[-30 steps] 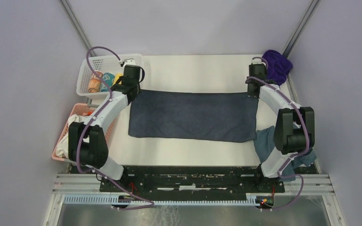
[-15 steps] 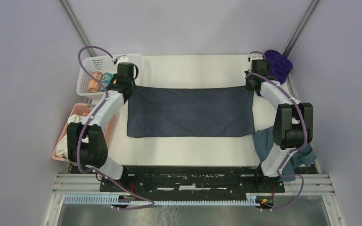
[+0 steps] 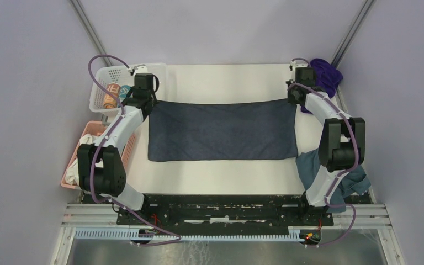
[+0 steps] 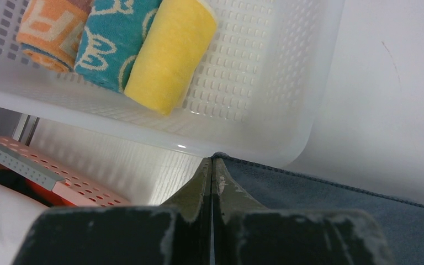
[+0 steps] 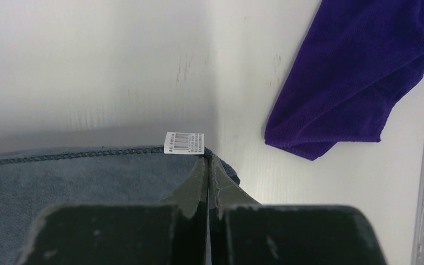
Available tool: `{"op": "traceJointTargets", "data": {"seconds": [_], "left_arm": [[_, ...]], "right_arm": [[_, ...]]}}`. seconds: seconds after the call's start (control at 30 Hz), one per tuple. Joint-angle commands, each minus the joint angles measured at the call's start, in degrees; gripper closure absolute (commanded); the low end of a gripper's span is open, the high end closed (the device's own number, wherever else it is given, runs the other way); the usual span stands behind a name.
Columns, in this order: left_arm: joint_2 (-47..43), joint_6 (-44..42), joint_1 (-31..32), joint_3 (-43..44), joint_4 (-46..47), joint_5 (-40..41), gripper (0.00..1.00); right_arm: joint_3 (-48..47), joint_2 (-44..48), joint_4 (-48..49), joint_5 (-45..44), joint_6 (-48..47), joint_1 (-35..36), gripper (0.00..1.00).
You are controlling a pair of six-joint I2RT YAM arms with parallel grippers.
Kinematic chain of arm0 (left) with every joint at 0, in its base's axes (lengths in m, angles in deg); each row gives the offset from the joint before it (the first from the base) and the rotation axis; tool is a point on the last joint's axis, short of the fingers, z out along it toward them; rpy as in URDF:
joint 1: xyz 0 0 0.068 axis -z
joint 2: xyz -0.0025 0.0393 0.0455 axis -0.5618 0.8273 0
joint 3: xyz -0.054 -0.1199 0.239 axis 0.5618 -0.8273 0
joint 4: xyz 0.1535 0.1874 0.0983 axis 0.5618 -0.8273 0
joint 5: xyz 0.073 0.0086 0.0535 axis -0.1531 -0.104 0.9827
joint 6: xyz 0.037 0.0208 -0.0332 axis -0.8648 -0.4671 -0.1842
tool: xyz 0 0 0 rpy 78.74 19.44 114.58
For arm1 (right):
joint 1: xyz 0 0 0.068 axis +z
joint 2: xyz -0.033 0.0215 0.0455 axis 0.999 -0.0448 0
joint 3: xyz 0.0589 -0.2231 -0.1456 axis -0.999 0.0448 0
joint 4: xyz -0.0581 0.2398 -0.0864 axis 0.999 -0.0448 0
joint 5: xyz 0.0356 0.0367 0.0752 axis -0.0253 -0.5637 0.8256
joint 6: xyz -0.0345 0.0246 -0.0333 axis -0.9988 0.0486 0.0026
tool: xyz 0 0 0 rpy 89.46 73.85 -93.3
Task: Roll the towels
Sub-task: Flatten out the towel at the center of the board.
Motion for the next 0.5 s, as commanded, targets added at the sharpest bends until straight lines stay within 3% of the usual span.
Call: {"op": "traceJointTargets", "data": {"seconds": [0.0, 0.47], "left_arm": [[-1.86, 0.32, -0.97, 1.14, 2.56, -0.62, 0.97], [-4.38, 1.37, -1.91, -1.84, 1.38, -1.56, 0.97]], "right_arm": [[-4.87, -0.68, 1.40, 1.79, -0.91, -0.43, 1.00], [-2.63, 2.60, -0.22, 3.76, -0.89, -0.42, 1.00]]}}
